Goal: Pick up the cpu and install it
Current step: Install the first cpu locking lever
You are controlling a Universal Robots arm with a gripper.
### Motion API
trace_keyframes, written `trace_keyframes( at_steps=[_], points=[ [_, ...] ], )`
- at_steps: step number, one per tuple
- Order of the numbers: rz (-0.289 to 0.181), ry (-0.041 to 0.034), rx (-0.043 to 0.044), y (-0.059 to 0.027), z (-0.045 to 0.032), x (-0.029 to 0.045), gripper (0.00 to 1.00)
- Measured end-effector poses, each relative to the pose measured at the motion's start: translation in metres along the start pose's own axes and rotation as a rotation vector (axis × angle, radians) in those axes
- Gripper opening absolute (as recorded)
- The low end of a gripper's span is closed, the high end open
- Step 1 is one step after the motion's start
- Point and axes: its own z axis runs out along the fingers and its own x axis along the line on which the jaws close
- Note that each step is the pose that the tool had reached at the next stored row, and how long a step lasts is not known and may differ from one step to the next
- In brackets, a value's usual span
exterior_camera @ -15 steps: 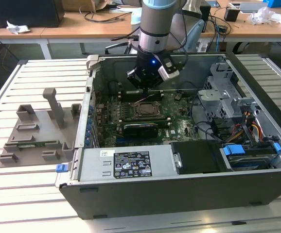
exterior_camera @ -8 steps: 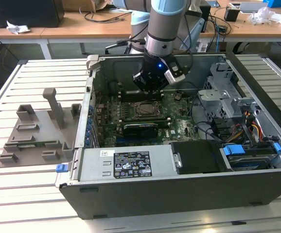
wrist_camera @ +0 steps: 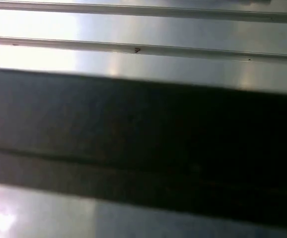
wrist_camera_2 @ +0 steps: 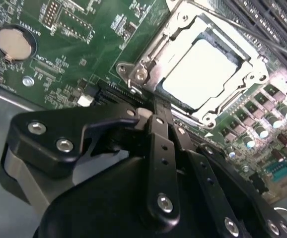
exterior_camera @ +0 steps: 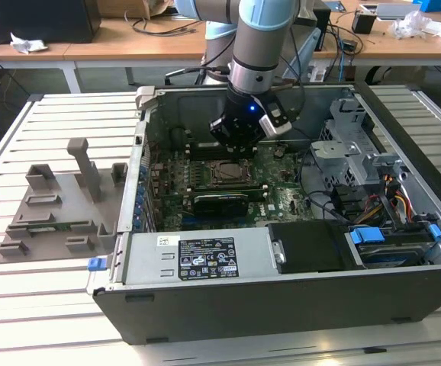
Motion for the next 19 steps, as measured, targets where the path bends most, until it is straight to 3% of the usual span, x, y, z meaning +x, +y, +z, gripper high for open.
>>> trace_keyframes(
  at_steps=[8,14,17,19],
  points=[
    [0.0,0.0004,-0.0049,-0.0003,0.0017,-0.003,0.11],
    [-0.001,-0.0022,-0.0048,0.0,-0.0129,-0.0016,0.11],
    [0.001,-0.0028,0.0151,-0.0143,-0.0152,0.0007,0.11],
    [0.002,-0.0028,0.0203,-0.0209,-0.0155,0.0016,0.11]
  ],
)
